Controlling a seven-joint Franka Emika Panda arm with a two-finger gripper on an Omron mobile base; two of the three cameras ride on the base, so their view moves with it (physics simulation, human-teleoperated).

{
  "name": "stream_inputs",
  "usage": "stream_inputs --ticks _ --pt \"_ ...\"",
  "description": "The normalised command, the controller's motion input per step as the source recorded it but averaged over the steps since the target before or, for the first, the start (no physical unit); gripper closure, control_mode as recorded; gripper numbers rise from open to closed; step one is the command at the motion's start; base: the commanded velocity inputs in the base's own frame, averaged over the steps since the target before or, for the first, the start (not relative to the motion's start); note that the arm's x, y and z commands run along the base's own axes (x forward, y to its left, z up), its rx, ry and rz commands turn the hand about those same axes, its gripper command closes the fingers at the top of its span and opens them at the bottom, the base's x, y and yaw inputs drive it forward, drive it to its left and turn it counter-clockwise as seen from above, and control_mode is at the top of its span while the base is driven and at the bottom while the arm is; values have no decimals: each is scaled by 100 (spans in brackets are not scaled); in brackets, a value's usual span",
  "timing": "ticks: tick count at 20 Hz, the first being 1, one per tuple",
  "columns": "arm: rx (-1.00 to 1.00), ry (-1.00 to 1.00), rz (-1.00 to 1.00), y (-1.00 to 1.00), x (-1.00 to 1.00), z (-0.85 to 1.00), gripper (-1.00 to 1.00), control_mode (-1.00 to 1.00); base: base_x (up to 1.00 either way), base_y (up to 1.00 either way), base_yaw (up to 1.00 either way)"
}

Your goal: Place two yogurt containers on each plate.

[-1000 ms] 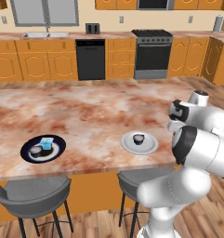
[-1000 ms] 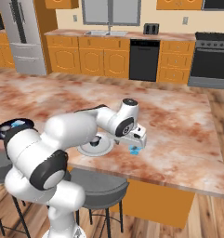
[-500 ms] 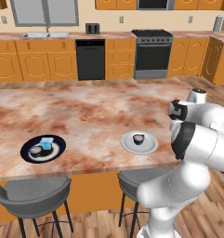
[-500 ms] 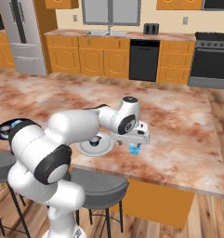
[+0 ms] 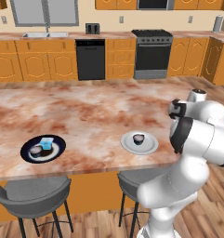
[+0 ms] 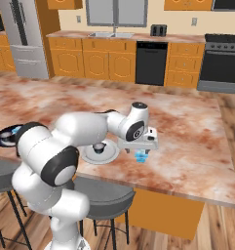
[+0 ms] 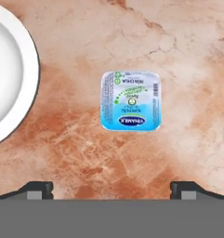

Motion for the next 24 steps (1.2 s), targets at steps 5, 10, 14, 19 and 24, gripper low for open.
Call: stream_inputs --ticks 5,10,14,19,24 --pt "0 1 0 0 29 -29 -100 -100 0 0 0" --pt "3 0 0 -15 26 -24 -100 -100 0 0 0" --pt "2 1 0 -15 28 -20 -100 -100 0 0 0" --pt "2 0 0 -1 30 -14 -100 -100 0 0 0" --pt "2 0 0 0 26 -18 -100 -100 0 0 0"
